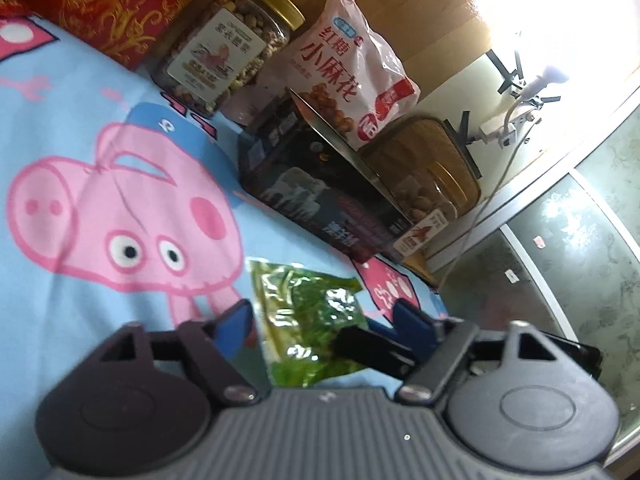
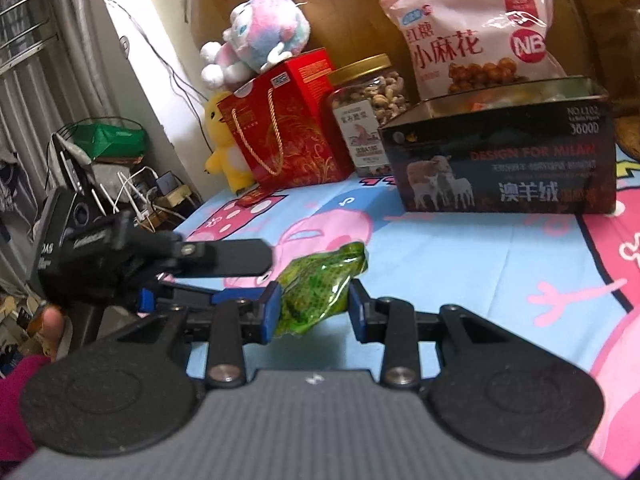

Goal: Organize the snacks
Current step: 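Lift the green packet with the left gripper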

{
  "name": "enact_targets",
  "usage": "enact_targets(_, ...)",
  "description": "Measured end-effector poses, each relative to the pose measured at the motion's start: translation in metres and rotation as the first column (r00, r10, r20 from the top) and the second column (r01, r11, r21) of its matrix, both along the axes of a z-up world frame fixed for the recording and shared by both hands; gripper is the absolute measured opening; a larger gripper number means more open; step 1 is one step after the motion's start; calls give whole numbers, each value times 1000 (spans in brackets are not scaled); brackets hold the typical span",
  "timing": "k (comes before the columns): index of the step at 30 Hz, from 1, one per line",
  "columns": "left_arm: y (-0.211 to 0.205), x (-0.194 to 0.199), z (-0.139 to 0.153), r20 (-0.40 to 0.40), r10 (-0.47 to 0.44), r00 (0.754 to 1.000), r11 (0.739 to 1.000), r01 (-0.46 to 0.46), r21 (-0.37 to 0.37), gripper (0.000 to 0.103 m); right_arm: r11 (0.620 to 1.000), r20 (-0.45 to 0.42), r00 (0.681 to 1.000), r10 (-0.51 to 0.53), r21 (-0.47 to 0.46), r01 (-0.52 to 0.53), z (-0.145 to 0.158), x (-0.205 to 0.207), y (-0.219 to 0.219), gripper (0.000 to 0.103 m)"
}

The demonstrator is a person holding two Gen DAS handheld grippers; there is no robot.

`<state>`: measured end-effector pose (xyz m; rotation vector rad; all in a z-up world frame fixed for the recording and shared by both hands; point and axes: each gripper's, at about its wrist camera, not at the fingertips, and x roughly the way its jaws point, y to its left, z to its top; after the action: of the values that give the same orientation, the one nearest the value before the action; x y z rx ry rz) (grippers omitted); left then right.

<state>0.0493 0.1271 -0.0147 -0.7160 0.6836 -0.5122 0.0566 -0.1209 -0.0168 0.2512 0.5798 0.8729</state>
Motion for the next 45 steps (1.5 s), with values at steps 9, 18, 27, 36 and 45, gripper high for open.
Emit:
enact_targets(9, -3, -3, -2, 36, 21, 999, 999, -22, 36, 41, 999, 2, 1000, -19, -38, 19, -1, 1, 2, 39)
enact_targets(18, -8, -5, -3, 45, 31, 999, 995, -35, 92, 41, 996, 36, 999, -12, -93, 16, -2, -3, 9, 38)
enact_targets(27, -9, -5, -4, 43, 32, 999, 994, -37, 106, 41, 994, 42, 999, -11, -111, 15, -2, -4, 11, 39)
enact_targets(36, -10, -3, -4, 35, 33, 999, 993, -37, 116, 41, 992, 44, 999, -7, -125, 12, -2, -4, 13, 39)
enact_targets(45, -10, -3, -4, 35, 32, 999, 993, -36, 116, 41, 992, 43, 999, -7, -126, 12, -2, -4, 14, 39)
